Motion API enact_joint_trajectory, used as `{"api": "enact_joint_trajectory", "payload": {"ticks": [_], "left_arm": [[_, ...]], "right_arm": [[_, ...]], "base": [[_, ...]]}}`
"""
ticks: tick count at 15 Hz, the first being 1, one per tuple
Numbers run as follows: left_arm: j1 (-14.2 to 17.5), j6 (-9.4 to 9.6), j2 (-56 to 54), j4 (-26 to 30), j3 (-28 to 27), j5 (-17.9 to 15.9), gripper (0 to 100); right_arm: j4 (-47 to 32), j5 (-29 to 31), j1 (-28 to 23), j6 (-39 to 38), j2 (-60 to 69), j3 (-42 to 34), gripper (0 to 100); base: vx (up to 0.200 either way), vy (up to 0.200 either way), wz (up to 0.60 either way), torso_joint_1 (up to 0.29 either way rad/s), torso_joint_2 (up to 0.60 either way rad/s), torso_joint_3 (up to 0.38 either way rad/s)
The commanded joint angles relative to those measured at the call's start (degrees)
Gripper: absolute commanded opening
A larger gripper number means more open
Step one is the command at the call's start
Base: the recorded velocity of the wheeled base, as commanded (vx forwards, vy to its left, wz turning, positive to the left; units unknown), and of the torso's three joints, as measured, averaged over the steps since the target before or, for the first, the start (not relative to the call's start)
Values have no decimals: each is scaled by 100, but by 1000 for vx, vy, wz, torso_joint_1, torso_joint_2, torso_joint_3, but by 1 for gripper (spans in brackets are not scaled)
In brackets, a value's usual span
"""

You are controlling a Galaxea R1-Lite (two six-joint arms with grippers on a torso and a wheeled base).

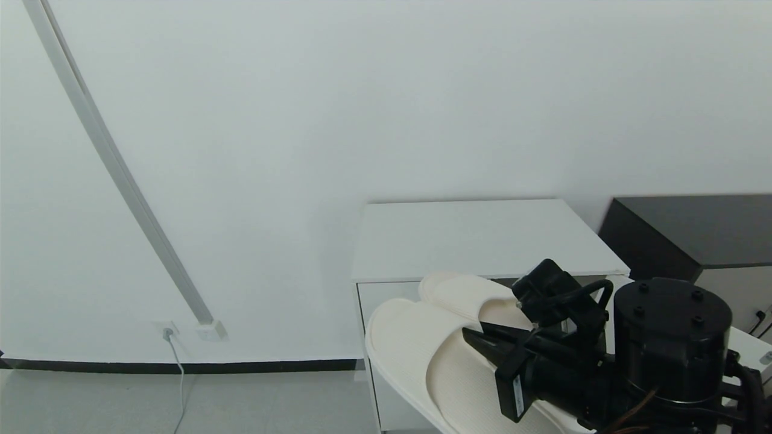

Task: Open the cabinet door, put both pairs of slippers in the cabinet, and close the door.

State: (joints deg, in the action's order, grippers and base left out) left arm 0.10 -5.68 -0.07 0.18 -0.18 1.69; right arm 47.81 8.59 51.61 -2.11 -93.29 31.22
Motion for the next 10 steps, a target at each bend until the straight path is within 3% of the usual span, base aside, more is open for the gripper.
{"api": "enact_joint_trajectory", "payload": {"ticks": [1, 2, 10], "left_arm": [[-1, -3, 7, -1, 1, 6, 0], [8, -3, 7, -1, 1, 6, 0], [8, 6, 7, -1, 1, 6, 0]], "right_arm": [[0, 2, -2, 0, -31, -2, 0], [0, 2, -2, 0, -31, -11, 0], [0, -42, -29, -9, -40, -46, 0]], "base": [[0, 0, 0, 0, 0, 0], [0, 0, 0, 0, 0, 0], [0, -200, 0, 3, 4, 1]]}}
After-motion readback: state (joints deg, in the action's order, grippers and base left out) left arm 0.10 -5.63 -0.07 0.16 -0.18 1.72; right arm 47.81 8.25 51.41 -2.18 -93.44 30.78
